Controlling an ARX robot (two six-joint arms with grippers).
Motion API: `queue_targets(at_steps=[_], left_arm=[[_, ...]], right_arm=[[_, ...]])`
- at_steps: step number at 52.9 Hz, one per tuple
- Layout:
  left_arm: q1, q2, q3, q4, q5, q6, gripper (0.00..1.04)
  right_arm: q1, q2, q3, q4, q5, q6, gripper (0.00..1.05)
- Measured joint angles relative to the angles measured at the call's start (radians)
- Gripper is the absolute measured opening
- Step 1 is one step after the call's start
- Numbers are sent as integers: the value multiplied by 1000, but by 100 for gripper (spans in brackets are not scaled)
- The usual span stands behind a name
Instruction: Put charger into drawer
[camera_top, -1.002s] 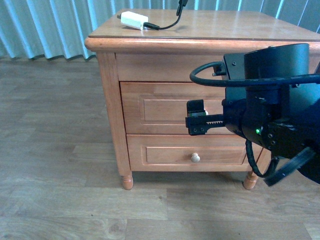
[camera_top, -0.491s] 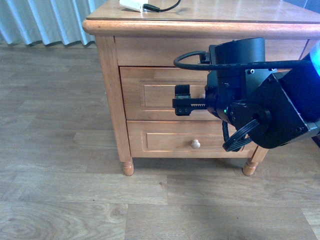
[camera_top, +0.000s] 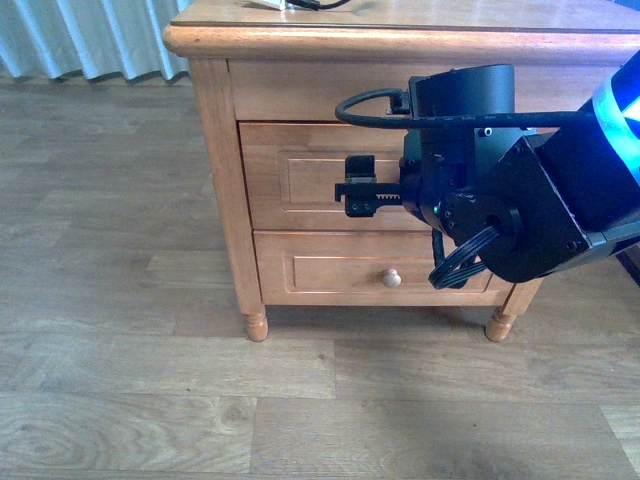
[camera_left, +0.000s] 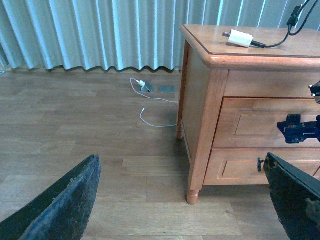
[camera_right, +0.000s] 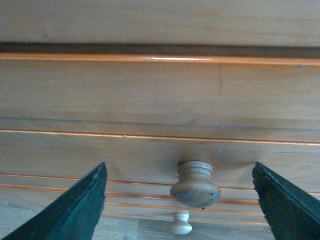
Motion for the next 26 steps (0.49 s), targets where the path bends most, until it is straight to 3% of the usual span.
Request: queue_targets(at_steps=[3, 8, 10, 26], left_arm=[[0, 0, 0, 0, 0, 0, 99], [0, 0, 0, 0, 0, 0, 99], [0, 0, 0, 0, 0, 0, 99], [0, 0, 0, 0, 0, 0, 99]], right_arm=[[2, 4, 4, -2, -2, -3, 70], [5, 12, 8, -2, -6, -9, 81], [7, 15, 9, -2, -6, -11, 78], [0, 24, 11, -2, 12, -21, 32]])
